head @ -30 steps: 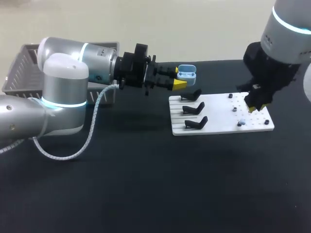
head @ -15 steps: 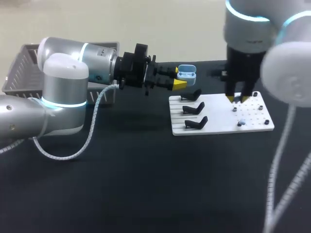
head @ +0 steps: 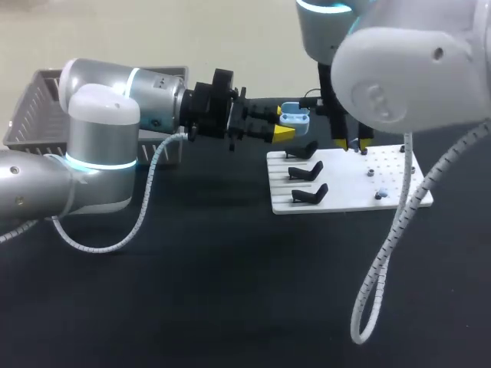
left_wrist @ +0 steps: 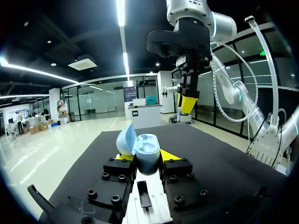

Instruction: Pick up each earbud case from the left stands, insert the matching earbuds, close the lid, and place the case in the box.

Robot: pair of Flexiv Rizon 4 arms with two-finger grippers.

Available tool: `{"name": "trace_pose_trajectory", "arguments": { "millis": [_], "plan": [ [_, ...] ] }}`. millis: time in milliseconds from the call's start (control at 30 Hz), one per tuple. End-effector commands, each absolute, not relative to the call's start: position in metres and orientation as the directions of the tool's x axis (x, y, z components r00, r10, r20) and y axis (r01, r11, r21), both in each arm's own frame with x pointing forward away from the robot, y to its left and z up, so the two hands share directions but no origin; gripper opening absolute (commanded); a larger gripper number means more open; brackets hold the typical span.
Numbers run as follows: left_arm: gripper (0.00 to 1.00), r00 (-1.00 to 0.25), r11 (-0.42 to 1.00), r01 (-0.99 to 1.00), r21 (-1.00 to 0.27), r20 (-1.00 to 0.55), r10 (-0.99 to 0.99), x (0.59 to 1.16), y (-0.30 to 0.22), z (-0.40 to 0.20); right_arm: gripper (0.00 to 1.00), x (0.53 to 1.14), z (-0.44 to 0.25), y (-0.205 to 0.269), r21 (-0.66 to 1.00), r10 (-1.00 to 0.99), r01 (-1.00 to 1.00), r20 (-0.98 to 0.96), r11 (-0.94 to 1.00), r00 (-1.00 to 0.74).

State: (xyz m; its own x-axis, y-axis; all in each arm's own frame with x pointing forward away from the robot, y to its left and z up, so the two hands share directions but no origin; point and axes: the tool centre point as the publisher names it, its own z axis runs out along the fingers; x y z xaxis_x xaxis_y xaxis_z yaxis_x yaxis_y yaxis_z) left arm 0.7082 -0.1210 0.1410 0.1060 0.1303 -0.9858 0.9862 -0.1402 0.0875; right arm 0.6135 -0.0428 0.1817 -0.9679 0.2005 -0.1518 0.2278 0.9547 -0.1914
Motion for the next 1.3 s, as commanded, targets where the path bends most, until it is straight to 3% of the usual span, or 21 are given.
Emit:
{"name": "trace_pose_trajectory", "arguments": {
  "millis": [33,300,633,1000,1300],
  "plan": [
    [0.00,0.107,-0.140,0.986,0.088,-0.986,0.130,0.709,-0.121,0.140,0.00,0.613,0.182,-0.043,-0.192,0.202,0.230,-0.155,0.954,-0.967],
    [0.00,0.107,-0.140,0.986,0.088,-0.986,0.130,0.709,-0.121,0.140,0.00,0.613,0.182,-0.043,-0.192,0.202,0.230,-0.155,0.954,-0.967],
    [0.00,0.107,-0.140,0.986,0.088,-0.986,0.130,0.709,-0.121,0.140,0.00,0.631,0.210,-0.020,-0.032,0.543,0.554,-0.156,0.832,-0.825],
    [0.00,0.107,-0.140,0.986,0.088,-0.986,0.130,0.709,-0.121,0.140,0.00,0.641,0.212,0.014,-0.020,0.620,0.626,-0.116,0.780,-0.776],
    [0.00,0.107,-0.140,0.986,0.088,-0.986,0.130,0.709,-0.121,0.140,0.00,0.641,0.212,0.014,-0.020,0.620,0.626,-0.116,0.780,-0.776]
  ]
}}
